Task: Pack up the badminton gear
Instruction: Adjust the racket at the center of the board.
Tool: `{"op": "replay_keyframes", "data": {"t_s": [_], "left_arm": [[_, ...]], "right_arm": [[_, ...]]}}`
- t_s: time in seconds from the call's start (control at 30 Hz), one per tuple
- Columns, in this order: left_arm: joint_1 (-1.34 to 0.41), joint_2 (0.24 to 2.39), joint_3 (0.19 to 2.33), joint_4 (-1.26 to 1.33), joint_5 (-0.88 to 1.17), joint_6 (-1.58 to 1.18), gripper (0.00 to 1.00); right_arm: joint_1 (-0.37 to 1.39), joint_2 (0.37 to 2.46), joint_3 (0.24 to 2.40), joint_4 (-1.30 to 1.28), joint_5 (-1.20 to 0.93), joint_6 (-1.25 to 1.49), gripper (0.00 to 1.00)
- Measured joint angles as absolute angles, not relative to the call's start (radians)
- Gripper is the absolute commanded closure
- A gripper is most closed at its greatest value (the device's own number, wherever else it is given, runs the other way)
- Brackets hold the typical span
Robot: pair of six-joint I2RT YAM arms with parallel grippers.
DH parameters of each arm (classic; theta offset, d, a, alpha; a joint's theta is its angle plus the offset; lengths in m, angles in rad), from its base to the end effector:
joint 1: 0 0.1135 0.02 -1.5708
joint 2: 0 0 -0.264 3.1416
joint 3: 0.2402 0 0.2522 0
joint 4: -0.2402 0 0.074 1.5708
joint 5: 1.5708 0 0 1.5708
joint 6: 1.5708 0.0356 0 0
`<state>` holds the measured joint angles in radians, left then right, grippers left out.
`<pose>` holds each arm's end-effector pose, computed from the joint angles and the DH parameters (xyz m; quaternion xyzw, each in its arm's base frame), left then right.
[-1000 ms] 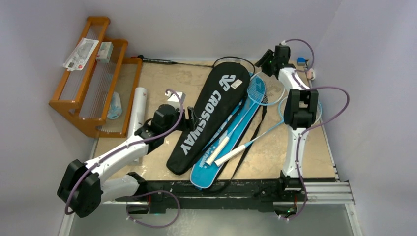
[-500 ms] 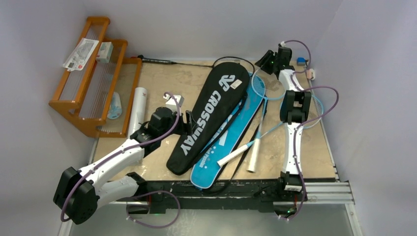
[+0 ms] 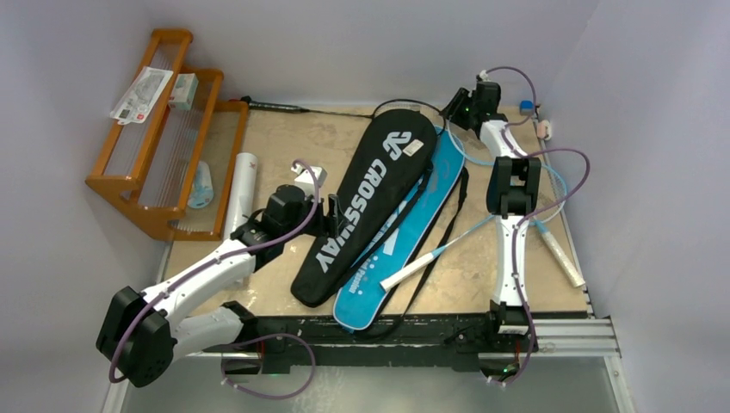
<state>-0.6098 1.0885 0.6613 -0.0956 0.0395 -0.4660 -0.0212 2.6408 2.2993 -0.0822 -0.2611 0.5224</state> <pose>0.1962 -0.1388 0.2458 0.0720 0.8627 -0.2710 0.4208 0.6014 -0.0036 0.1702 0.1555 0.8212 0.2393 0.4941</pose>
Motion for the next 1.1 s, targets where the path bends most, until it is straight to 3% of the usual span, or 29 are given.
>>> {"op": "replay_keyframes", "data": {"t_s": [0.57, 0.93, 1.1], "left_arm": [[-0.610, 1.116, 0.671, -0.095, 0.075, -0.459, 0.28], [-0.610, 1.120, 0.672, -0.093, 0.083, -0.452, 0.28], [-0.610, 1.120, 0.673, -0.093, 0.083, -0.452, 0.28]], "right_arm": [[-0.040, 2.453, 2.067, -0.236, -0.015, 0.550, 0.49], [-0.080, 2.445, 2.064, -0.248, -0.034, 0.500, 0.53], [-0.067, 2.439, 2.065, -0.221, -0.101, 0.485, 0.50]]}}
